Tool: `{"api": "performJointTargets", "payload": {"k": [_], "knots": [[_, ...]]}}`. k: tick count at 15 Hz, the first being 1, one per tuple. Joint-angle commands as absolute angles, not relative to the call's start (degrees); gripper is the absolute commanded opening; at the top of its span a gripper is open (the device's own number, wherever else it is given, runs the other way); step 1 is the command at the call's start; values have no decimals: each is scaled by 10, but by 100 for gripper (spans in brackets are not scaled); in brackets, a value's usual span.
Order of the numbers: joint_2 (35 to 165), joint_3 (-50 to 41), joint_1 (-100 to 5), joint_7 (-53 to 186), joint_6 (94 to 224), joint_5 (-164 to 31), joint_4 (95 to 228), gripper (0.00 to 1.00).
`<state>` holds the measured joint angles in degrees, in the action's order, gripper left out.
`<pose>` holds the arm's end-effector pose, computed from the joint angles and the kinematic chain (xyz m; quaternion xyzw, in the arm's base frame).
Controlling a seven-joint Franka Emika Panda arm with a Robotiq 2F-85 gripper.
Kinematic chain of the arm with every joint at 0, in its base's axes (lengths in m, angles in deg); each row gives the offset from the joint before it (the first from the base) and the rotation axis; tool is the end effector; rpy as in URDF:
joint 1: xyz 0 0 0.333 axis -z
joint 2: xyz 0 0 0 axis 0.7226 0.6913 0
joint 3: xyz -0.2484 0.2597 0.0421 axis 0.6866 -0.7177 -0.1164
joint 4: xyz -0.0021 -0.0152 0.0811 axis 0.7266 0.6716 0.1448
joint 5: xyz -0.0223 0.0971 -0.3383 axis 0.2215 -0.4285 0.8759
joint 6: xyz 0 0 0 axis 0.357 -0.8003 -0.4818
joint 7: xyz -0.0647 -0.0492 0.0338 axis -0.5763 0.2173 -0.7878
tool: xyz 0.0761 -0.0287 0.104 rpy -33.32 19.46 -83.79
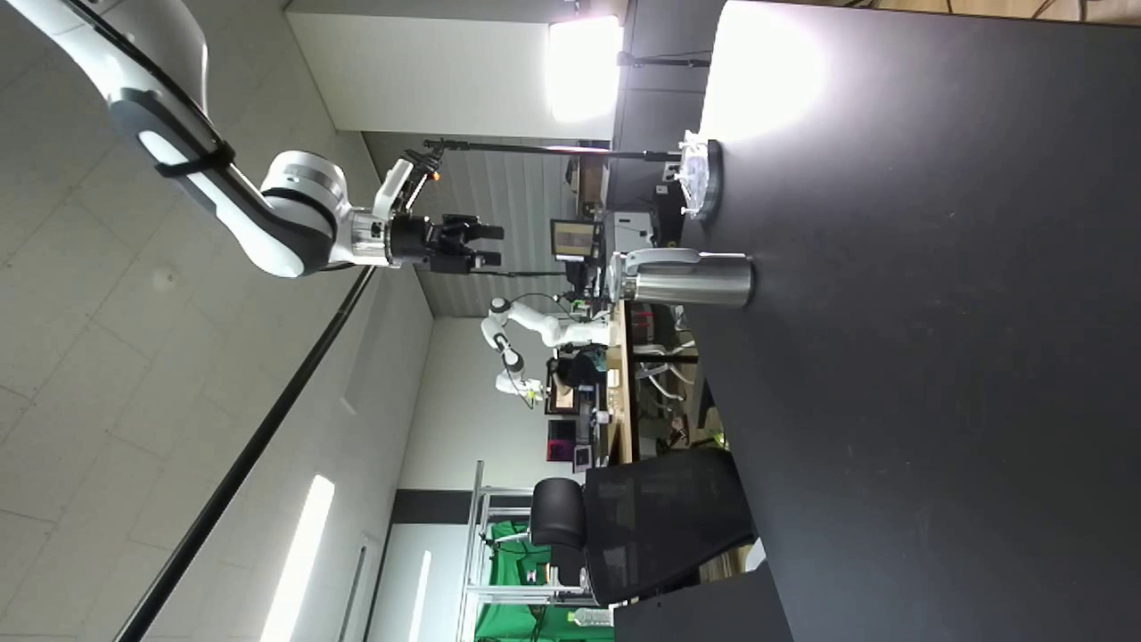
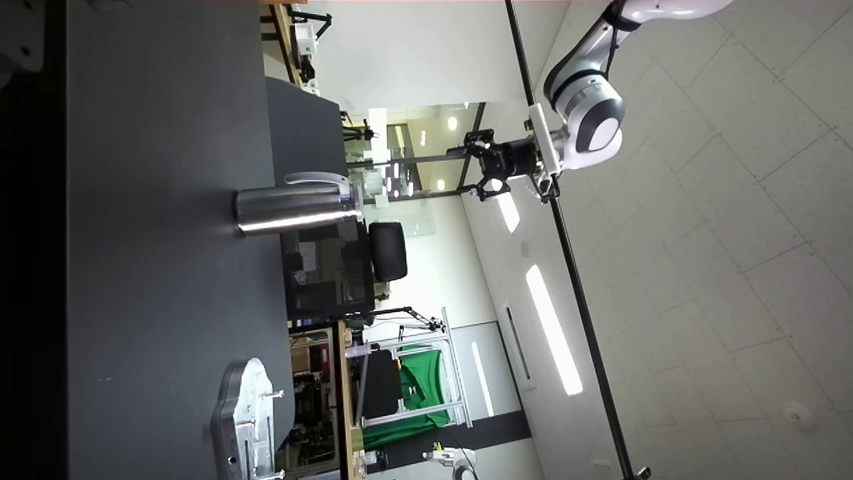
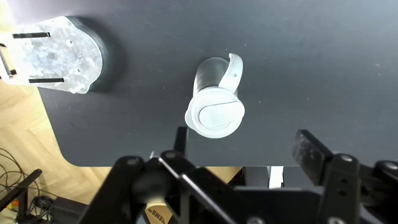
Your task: Press the top of the jug to open
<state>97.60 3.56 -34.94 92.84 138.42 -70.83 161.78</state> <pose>0.5791 -0.2322 0.5244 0.9977 -0.0137 0.0532 0.0388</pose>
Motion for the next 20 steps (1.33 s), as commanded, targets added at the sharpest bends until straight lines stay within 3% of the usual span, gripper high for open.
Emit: {"api": "performJointTargets", "payload": {"k": [1, 9, 20], "knots": [[1080, 16, -320, 928, 1349, -738, 1479, 55], [1209, -27, -288, 918, 1289, -752, 1316, 1], [1248, -24, -276, 911, 1262, -759, 1278, 0]]}}
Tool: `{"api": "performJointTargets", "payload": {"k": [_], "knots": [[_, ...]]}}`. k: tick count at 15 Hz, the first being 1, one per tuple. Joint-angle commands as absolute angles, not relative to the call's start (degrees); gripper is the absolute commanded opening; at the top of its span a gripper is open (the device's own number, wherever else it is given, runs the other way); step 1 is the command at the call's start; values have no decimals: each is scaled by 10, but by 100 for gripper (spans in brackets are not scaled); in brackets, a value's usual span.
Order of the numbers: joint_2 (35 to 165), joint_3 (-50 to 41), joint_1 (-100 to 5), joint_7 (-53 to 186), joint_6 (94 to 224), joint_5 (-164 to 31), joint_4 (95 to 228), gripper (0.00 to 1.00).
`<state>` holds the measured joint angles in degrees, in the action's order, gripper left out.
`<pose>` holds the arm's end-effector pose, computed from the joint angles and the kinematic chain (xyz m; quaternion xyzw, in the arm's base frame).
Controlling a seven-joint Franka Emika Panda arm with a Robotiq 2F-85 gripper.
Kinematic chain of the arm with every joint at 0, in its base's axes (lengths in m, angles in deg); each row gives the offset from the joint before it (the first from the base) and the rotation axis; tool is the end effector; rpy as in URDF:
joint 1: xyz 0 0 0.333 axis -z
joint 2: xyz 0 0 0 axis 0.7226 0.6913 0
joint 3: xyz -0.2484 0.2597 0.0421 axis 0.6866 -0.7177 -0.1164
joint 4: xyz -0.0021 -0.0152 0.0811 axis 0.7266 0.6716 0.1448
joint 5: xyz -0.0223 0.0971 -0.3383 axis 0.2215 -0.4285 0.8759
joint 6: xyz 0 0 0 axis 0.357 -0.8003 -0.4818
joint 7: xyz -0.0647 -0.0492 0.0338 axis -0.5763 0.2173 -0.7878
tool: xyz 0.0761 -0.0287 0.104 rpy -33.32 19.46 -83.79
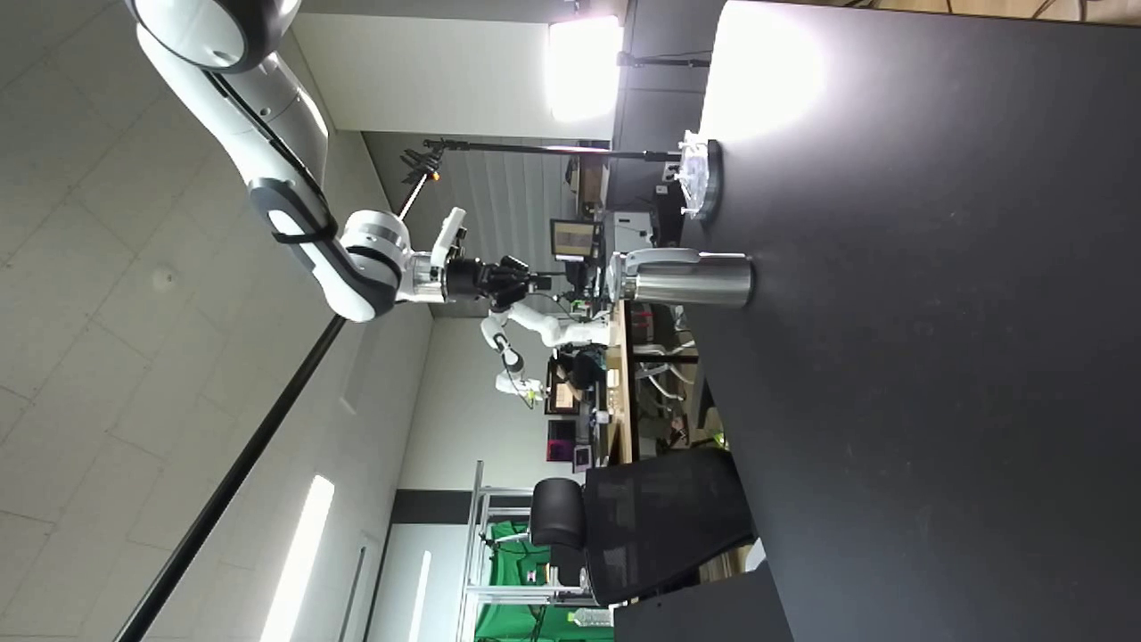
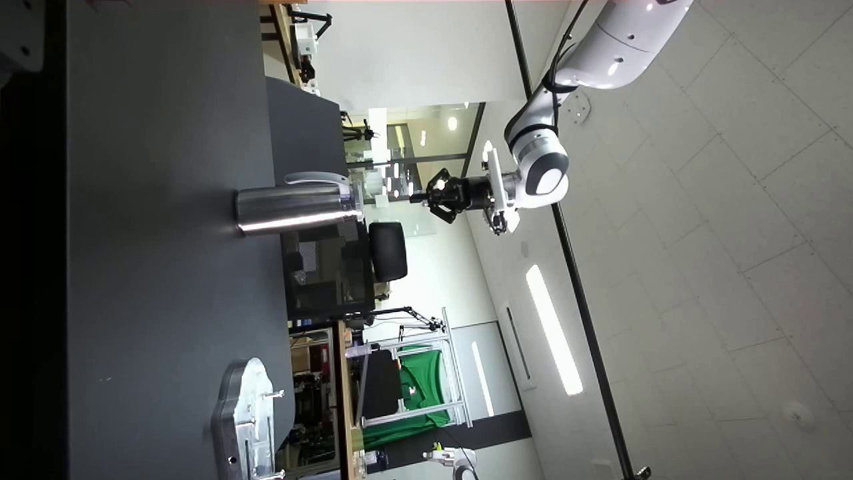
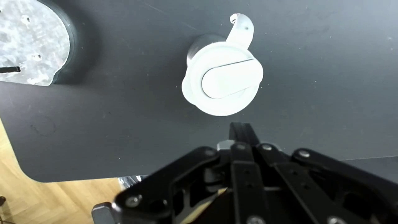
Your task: Press the top of the jug to open
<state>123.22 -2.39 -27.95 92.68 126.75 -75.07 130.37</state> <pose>0.6869 -0.2711 0.4430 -0.9996 0.0224 -0.0156 0.0075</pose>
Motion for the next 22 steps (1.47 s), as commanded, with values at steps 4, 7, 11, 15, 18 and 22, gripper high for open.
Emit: {"api": "performJointTargets", "payload": {"k": [4, 7, 11, 15, 18, 22], "knots": [[1252, -23, -277, 910, 1269, -757, 1287, 0], [1253, -21, -279, 912, 1268, -753, 1292, 0], [1252, -22, -279, 927, 1272, -752, 1305, 1], [1252, -22, -279, 927, 1272, -752, 1306, 1], [1252, -22, -279, 928, 1272, -752, 1306, 1], [1252, -22, -279, 928, 1272, -752, 1306, 1]]}}
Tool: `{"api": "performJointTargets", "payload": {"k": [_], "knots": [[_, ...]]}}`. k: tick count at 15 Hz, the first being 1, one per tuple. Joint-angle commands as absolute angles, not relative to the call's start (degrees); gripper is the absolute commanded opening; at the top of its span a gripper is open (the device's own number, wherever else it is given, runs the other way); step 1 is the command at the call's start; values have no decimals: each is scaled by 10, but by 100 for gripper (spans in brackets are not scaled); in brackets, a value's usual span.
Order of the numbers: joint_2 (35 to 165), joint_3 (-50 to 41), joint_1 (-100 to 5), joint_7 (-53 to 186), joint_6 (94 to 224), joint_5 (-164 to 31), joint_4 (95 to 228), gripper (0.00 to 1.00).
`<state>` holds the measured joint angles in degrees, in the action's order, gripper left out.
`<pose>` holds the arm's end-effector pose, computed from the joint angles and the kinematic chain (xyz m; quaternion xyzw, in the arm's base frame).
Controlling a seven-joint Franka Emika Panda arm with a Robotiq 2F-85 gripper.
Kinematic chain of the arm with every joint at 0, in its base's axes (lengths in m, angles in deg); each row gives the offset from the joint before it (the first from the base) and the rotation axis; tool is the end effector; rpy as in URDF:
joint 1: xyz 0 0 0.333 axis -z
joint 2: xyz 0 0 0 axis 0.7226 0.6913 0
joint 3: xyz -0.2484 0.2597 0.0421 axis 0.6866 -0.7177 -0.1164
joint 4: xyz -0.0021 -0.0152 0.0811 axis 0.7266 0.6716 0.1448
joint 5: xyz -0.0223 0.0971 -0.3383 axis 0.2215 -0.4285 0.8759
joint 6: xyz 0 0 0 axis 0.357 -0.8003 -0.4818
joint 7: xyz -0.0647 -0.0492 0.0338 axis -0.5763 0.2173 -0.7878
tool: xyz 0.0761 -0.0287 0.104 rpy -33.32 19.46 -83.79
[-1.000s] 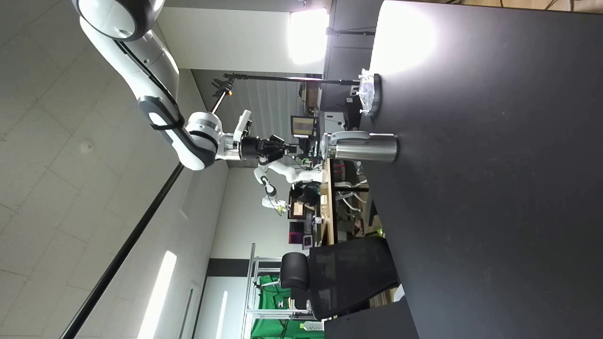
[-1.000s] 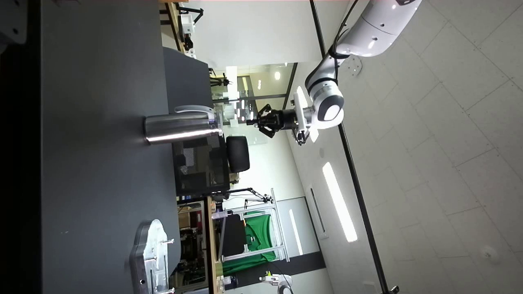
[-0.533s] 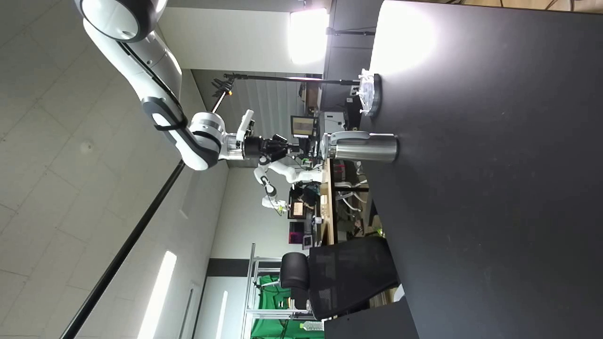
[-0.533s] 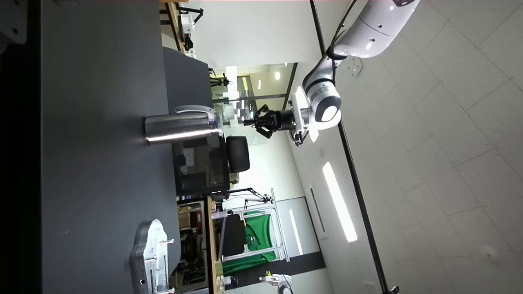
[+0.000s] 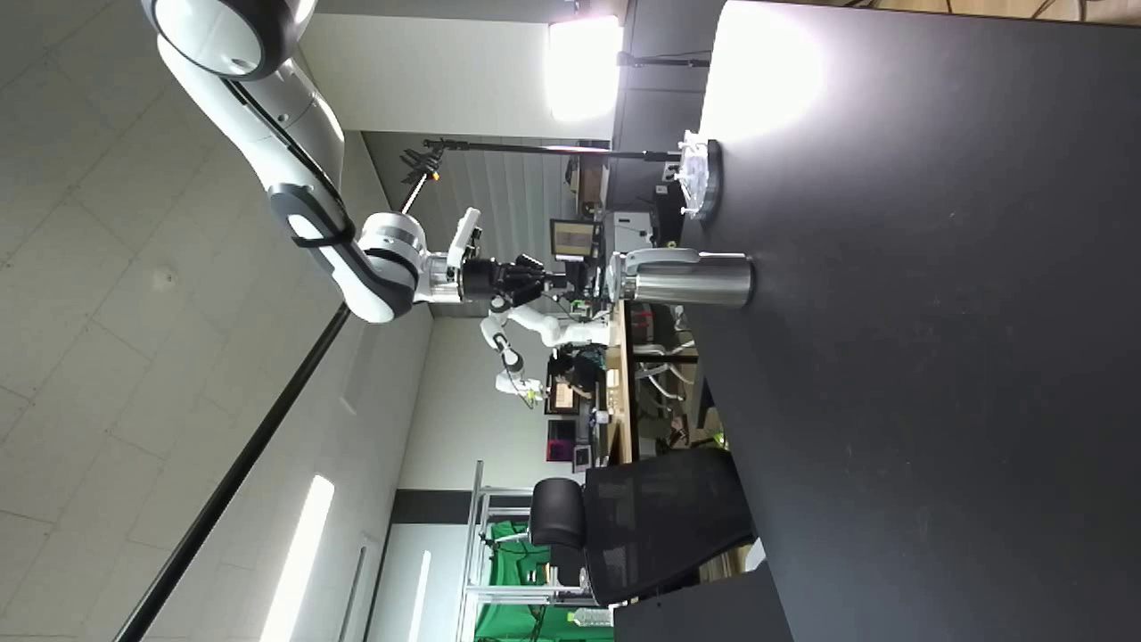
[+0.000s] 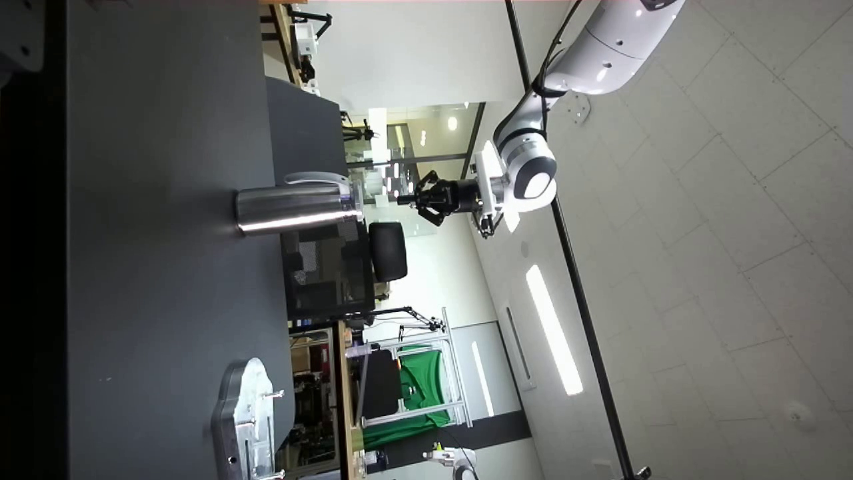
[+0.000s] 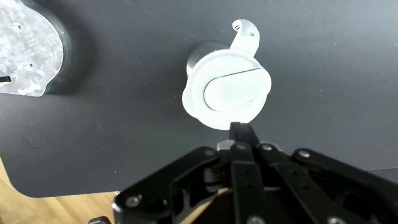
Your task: Press the top of the jug to open
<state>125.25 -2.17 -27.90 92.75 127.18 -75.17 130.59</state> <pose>0.6897 -0.2747 0.4159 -0.9996 0.0243 -0.0003 0.0115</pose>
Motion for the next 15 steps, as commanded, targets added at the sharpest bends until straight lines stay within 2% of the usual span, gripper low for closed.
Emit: {"api": "performJointTargets", "payload": {"k": [1, 15], "knots": [[1252, -22, -279, 928, 1272, -752, 1306, 1], [1247, -25, -269, 951, 1338, -762, 1363, 0]]}}
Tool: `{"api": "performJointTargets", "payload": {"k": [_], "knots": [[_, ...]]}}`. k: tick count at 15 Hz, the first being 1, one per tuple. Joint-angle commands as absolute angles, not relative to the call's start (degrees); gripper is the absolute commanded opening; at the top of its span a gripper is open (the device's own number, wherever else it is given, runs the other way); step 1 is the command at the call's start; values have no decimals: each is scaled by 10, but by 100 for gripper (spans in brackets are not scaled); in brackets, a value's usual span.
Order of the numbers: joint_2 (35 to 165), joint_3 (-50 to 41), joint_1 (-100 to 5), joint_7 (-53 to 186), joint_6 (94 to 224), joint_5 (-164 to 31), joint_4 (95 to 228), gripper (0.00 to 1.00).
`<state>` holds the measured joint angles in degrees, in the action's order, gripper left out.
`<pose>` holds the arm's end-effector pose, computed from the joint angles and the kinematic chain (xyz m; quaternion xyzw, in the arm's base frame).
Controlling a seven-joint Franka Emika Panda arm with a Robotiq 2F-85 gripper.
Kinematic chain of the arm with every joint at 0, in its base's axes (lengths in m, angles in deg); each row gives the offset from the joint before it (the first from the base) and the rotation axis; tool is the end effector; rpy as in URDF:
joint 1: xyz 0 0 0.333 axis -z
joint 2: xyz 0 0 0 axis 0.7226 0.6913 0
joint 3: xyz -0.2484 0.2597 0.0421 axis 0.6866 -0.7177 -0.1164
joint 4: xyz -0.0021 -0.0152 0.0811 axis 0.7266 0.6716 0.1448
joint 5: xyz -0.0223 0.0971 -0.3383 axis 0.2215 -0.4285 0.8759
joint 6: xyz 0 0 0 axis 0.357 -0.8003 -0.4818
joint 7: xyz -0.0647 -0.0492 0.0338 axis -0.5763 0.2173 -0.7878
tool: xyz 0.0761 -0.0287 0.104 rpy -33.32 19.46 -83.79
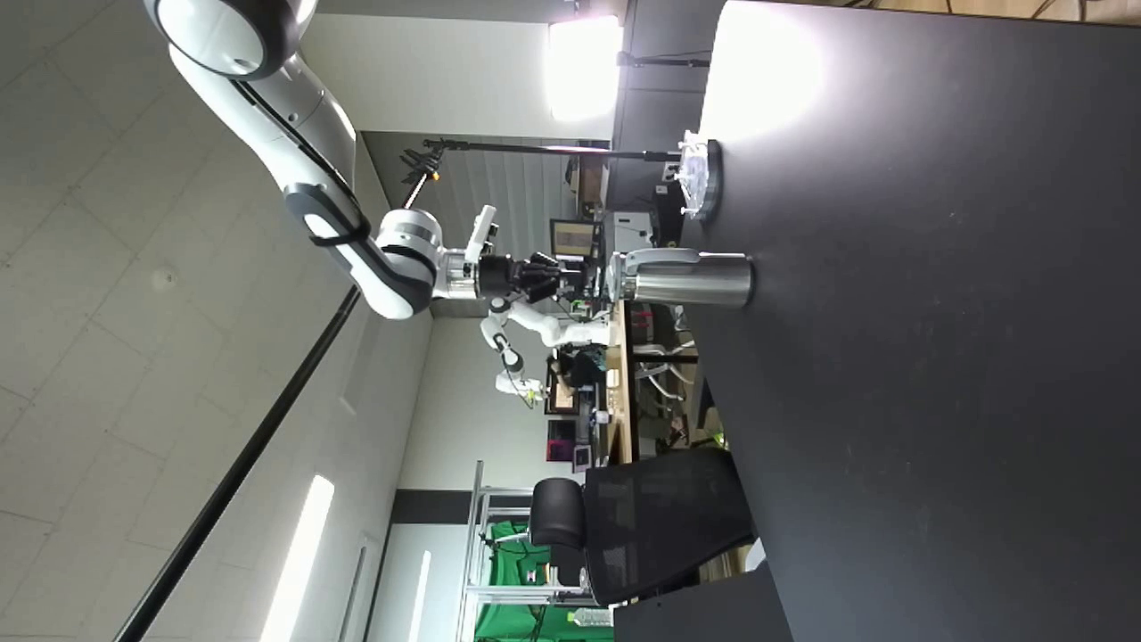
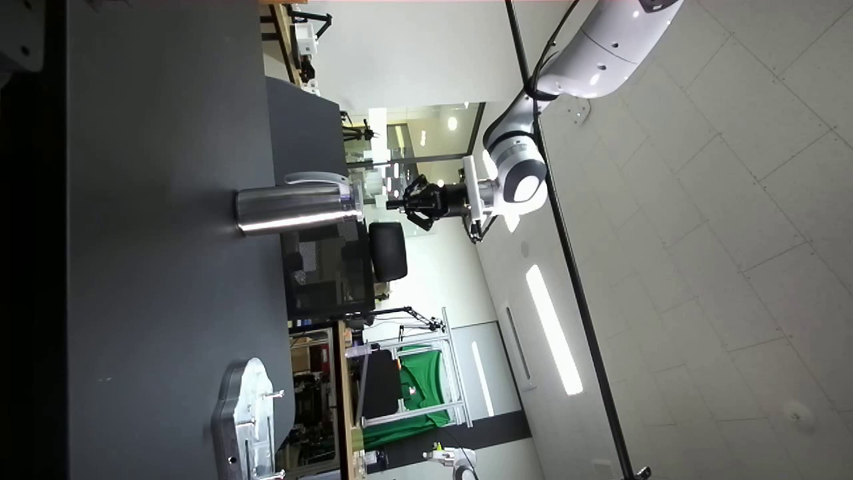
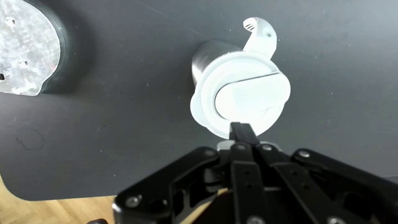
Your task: Press the top of the jug to open
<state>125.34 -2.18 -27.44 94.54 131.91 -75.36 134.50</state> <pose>0.6878 -0.2827 0.3920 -0.9998 0.0164 -0.0068 0.0095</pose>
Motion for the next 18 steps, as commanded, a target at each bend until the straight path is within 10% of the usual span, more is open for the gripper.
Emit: {"api": "performJointTargets", "payload": {"k": [1, 18], "knots": [[1246, -25, -269, 950, 1348, -762, 1369, 0], [1232, -26, -268, 956, 1411, -771, 1431, 0]]}}
